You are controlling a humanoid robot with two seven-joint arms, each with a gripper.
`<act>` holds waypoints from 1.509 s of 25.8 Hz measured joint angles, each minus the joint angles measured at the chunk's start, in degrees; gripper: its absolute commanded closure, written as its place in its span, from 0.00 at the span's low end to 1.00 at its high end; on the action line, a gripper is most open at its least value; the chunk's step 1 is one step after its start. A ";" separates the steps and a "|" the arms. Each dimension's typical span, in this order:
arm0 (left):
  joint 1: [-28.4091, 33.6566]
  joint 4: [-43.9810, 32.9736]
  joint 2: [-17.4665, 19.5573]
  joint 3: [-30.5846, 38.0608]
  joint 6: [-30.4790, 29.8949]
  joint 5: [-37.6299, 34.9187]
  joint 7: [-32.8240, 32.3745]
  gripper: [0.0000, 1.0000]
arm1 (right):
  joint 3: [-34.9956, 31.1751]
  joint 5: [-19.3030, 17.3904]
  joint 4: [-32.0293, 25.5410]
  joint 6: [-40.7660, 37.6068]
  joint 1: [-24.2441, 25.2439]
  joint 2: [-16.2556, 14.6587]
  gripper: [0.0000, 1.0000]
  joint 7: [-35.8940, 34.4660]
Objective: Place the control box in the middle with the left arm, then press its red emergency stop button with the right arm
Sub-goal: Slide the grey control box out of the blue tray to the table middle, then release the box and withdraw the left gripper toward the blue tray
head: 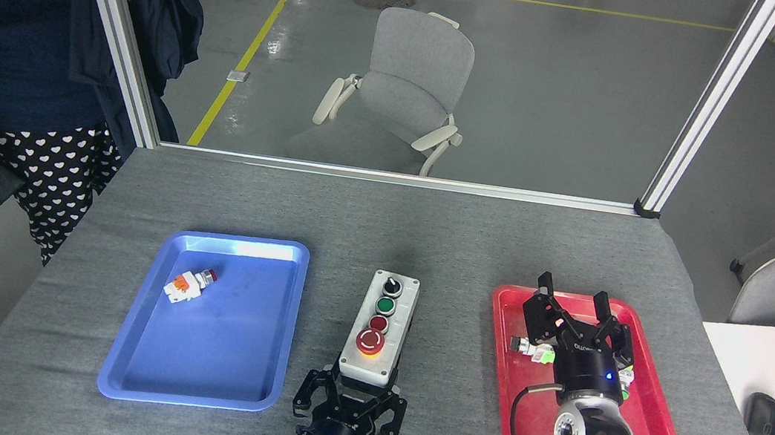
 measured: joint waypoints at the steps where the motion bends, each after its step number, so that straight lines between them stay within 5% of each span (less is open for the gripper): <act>1: -0.02 0.48 0.01 -0.75 0.20 0.35 -0.04 0.59 | 0.00 0.00 0.00 -0.02 0.00 0.02 0.01 0.00; 17: -1.33 5.39 0.20 -4.88 -0.87 1.99 0.04 0.50 | 0.34 -0.88 0.00 -0.18 0.08 -0.43 0.00 0.18; 29: -1.51 6.07 0.33 -4.91 -0.88 2.07 0.43 0.02 | 0.34 -4.11 0.00 -0.07 0.17 -1.08 0.01 0.67; 39: -1.01 4.26 0.55 -5.01 -1.45 1.63 0.93 0.01 | 0.06 -4.71 0.00 -0.28 0.17 -1.98 0.01 0.18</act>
